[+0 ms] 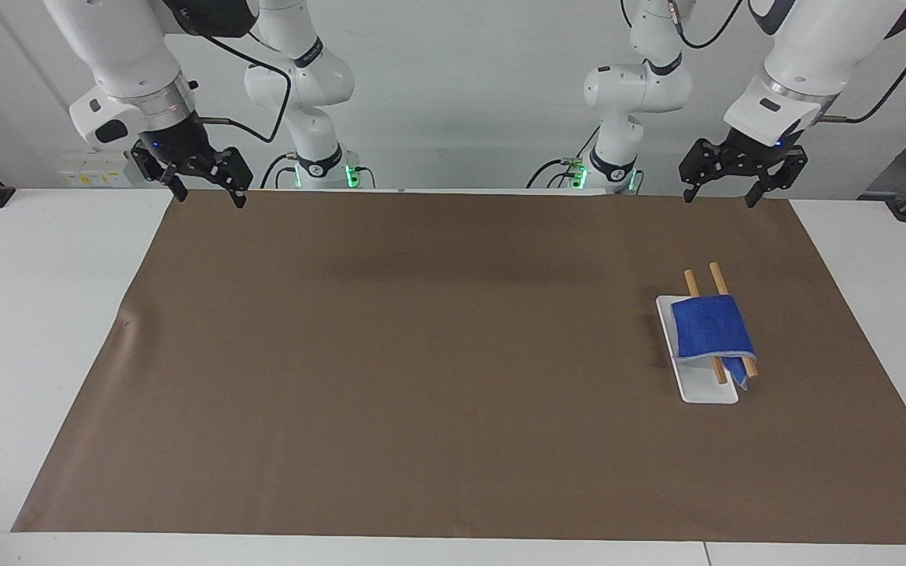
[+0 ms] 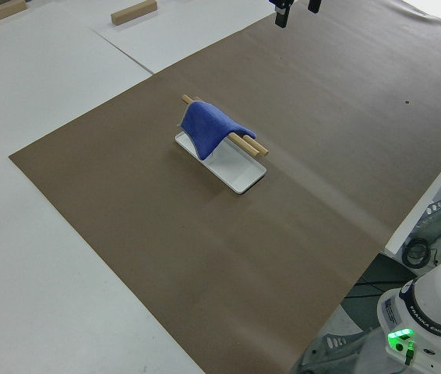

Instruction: Right arm passes towel to left arm to hang

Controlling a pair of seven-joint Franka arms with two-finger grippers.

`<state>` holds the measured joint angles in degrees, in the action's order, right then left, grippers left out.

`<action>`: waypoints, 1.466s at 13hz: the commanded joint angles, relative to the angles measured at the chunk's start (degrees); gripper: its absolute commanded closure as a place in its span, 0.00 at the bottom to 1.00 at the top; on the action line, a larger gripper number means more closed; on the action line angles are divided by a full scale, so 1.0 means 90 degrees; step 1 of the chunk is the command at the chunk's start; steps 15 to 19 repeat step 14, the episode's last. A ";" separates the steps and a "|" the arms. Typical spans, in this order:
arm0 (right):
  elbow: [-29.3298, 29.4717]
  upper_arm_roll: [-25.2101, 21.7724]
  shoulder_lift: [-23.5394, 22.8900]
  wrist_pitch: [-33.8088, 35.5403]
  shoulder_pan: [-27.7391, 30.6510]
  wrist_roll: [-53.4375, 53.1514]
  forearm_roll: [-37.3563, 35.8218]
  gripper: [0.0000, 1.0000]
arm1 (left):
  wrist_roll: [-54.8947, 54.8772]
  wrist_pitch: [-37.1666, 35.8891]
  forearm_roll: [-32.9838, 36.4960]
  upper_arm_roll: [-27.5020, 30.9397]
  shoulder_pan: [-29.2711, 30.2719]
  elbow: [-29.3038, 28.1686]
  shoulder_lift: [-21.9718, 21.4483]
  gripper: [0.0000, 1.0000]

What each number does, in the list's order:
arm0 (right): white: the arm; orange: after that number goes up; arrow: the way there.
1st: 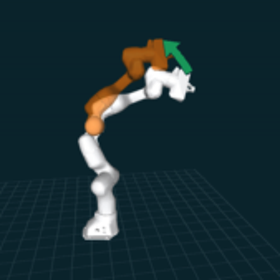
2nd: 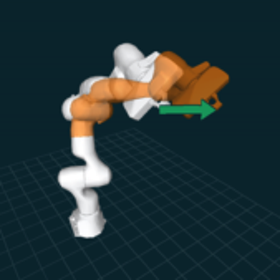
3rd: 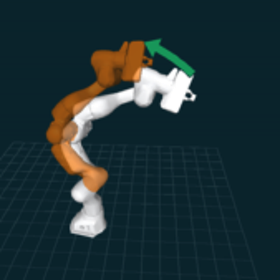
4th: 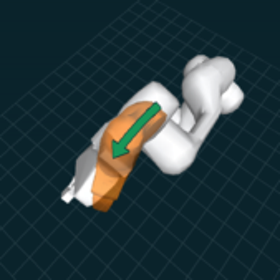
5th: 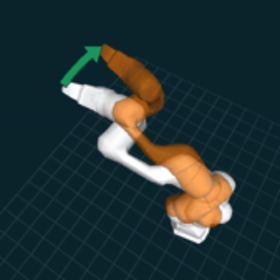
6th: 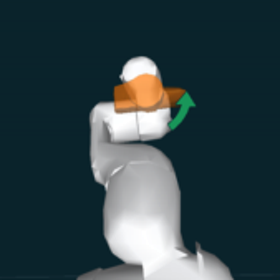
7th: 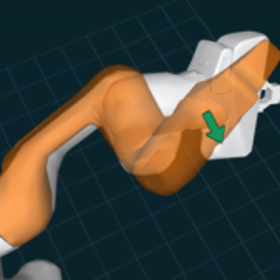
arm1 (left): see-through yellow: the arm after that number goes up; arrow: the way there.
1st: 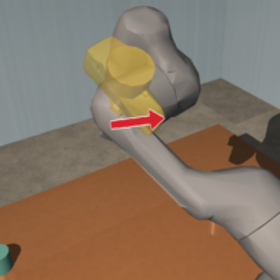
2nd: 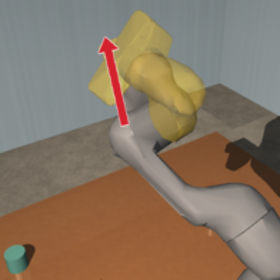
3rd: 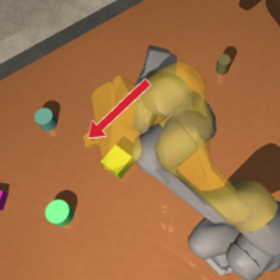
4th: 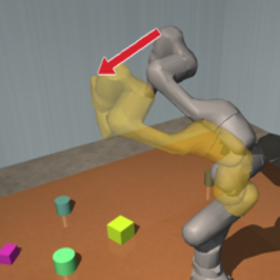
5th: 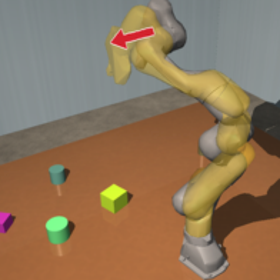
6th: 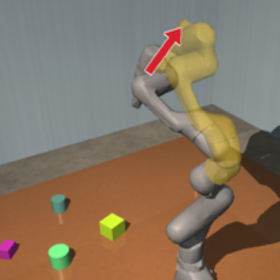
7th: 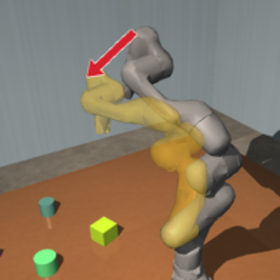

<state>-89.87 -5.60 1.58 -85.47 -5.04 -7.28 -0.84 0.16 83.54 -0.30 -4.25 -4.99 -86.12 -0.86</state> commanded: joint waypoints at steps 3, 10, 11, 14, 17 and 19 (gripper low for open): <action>-0.0161 0.0017 0.0147 -0.0034 0.0062 0.0077 0.0113 0.00 | 0.0061 0.0063 -0.0074 0.0091 -0.0052 -0.0275 -0.0198 0.00; -0.0161 0.0026 0.0147 -0.0034 0.0062 0.0077 0.0113 0.00 | 0.0110 0.0073 -0.0074 0.0091 -0.0110 -0.0285 -0.0207 0.00; -0.0161 0.0026 0.0147 -0.0034 0.0062 0.0077 0.0113 0.00 | 0.0100 0.0073 -0.0074 0.0081 -0.0129 -0.0275 -0.0207 0.00; -0.0161 0.0017 0.0147 -0.0034 0.0062 0.0077 0.0113 0.00 | 0.0071 0.0073 -0.0074 0.0071 -0.0101 -0.0304 -0.0217 0.00; -0.0161 0.0017 0.0147 -0.0034 0.0062 0.0077 0.0113 0.00 | 0.0071 0.0073 -0.0074 0.0071 -0.0101 -0.0304 -0.0217 0.00; -0.0161 0.0017 0.0147 -0.0034 0.0062 0.0077 0.0113 0.00 | 0.0071 0.0073 -0.0074 0.0071 -0.0101 -0.0304 -0.0217 0.00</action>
